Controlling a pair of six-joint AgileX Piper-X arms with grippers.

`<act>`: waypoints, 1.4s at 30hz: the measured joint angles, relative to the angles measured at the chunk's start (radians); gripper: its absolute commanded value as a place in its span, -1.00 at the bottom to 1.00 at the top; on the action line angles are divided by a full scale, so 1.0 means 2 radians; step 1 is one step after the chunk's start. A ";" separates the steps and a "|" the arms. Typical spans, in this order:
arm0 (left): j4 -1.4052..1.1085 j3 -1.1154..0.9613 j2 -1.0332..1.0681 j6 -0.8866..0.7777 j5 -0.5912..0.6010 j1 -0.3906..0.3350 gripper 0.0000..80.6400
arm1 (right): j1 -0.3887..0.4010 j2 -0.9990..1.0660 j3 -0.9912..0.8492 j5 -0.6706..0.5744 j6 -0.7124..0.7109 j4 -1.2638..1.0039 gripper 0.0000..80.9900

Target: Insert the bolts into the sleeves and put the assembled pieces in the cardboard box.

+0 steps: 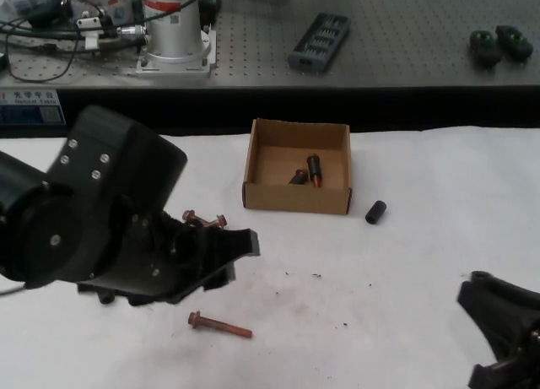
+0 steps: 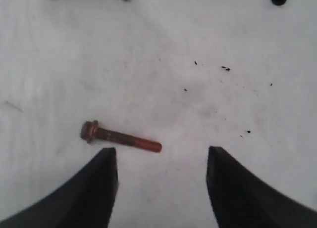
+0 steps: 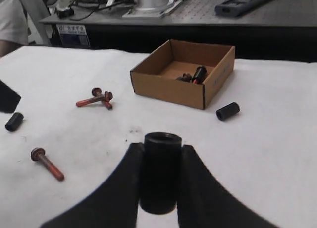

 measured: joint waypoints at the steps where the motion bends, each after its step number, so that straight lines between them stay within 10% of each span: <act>1: -0.001 0.000 0.007 -0.037 -0.002 -0.009 0.01 | 0.000 -0.016 0.006 0.009 0.000 0.001 -0.82; 42: -0.134 -0.002 0.173 -0.300 -0.179 -0.060 -0.09 | 0.000 -0.148 0.025 0.053 -0.018 0.023 -0.82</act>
